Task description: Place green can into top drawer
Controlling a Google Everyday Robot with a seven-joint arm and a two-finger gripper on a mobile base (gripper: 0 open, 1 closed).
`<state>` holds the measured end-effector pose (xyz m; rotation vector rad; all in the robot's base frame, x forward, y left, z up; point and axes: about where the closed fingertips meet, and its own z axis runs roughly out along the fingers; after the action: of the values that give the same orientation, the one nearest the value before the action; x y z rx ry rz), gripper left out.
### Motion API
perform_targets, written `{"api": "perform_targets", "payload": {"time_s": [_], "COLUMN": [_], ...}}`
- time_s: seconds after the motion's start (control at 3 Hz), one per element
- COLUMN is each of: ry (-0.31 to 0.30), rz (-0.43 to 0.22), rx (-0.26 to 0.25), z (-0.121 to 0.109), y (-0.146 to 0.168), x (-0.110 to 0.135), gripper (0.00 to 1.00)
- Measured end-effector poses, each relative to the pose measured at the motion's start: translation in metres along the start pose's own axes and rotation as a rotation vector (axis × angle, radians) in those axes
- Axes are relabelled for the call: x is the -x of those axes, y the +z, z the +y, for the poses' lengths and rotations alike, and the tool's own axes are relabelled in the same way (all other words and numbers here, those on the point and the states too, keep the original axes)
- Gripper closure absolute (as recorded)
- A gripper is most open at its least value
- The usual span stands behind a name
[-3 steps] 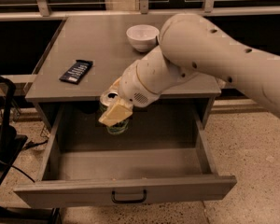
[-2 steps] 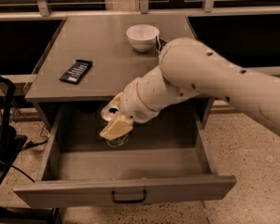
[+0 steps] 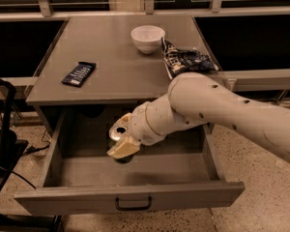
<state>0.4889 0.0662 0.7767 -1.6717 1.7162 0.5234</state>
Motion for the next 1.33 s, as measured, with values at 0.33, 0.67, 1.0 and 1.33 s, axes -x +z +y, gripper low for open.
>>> {"api": "perform_targets", "payload": {"time_s": [0.33, 0.67, 1.0, 1.33], "ry": [-0.001, -0.014, -0.018, -0.013], "rz": [-0.010, -0.009, -0.008, -0.006], "rx": [-0.010, -0.003, -0.002, 0.005], "z": [-0.002, -0.018, -0.027, -0.028], "y": [0.011, 0.027, 0.037, 0.049], "x": [-0.012, -0.026, -0.035, -0.046], "gripper": [1.00, 1.00, 1.00, 1.00]}}
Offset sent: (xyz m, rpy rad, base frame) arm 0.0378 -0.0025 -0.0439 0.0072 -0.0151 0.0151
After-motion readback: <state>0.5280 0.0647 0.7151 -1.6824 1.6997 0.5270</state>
